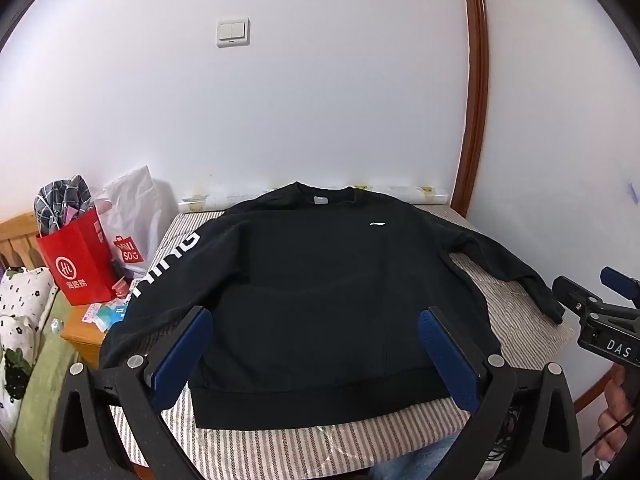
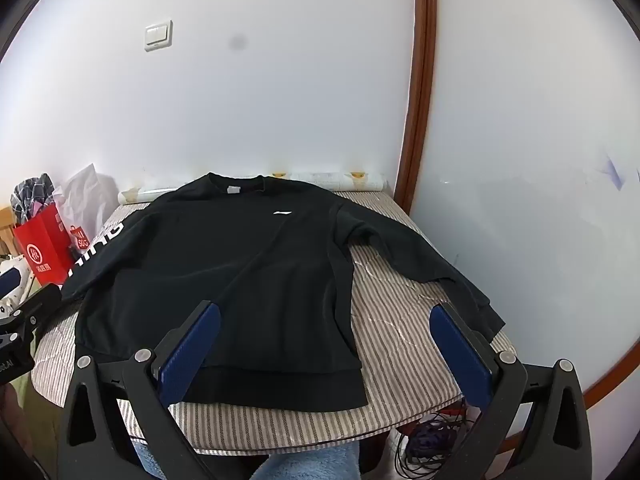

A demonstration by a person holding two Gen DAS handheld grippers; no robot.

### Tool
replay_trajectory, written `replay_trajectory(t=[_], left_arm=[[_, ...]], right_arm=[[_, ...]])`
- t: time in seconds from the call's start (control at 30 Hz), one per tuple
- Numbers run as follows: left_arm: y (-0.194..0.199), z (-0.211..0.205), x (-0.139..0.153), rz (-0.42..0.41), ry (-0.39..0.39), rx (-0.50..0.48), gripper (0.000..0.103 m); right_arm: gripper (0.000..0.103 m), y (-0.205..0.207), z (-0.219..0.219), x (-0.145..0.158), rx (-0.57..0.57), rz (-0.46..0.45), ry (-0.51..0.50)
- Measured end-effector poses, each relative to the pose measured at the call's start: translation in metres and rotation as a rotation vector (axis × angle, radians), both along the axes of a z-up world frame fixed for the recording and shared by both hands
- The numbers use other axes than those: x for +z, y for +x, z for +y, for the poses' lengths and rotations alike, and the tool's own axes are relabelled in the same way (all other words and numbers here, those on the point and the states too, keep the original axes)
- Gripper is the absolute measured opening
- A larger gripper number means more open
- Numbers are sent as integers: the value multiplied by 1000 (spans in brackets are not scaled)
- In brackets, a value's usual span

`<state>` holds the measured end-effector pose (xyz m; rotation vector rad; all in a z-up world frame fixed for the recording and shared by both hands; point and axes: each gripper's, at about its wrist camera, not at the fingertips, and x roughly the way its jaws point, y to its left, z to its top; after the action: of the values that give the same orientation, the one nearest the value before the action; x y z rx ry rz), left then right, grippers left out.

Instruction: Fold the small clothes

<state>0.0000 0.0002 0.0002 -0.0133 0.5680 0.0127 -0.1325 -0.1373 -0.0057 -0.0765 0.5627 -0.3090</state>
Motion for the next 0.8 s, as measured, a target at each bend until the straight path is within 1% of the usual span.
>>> replay_trajectory(t=[0.17, 0.2, 0.23, 0.27, 0.5, 0.63, 0.8], left_arm=[[4, 0, 0, 1, 4, 9, 103], [6, 0, 0, 3, 3, 14, 103], [-1, 0, 0, -12, -1, 13, 103], [-6, -5, 5, -25, 5, 4, 103], [-4, -1, 11, -9, -10, 26, 103], [-6, 3, 13, -19, -20, 33, 103], [-10, 3, 17, -33, -11, 29, 103]], right_arm=[[103, 0, 6, -1, -7, 11, 8], [103, -3, 11, -1, -7, 0, -1], [103, -2, 7, -1, -5, 6, 22], [103, -3, 7, -1, -6, 4, 21], [103, -9, 7, -2, 0, -6, 24], [103, -12, 8, -1, 3, -12, 14], [103, -16, 8, 1, 2, -27, 10]])
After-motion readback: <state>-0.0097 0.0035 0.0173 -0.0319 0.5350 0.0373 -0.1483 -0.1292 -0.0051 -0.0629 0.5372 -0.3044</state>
